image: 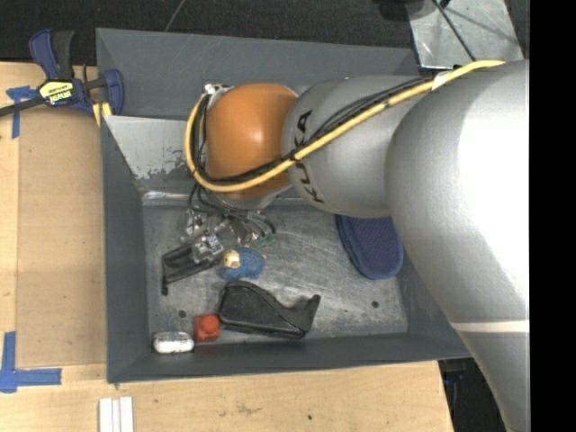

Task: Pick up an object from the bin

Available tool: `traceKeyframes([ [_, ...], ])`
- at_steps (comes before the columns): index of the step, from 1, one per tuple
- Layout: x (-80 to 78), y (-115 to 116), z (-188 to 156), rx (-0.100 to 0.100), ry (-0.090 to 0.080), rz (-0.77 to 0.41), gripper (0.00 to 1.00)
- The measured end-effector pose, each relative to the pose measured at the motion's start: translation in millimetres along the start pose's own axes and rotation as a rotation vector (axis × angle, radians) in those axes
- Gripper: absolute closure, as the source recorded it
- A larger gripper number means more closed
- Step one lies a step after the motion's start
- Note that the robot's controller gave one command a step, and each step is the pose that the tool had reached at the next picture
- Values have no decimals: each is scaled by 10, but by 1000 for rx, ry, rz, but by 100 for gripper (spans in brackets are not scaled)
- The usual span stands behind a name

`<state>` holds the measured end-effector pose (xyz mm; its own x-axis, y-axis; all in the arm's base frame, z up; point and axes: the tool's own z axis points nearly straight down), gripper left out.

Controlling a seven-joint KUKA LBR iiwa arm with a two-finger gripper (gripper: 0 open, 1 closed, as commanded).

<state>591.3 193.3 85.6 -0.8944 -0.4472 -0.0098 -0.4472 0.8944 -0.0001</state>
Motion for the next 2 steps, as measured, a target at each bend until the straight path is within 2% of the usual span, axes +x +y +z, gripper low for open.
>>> traceKeyframes([
  [1, -36, -5, -978, 2, -2, 3, 100],
  [2, -50, -10, -1095, 1, 3, 6, 100],
])
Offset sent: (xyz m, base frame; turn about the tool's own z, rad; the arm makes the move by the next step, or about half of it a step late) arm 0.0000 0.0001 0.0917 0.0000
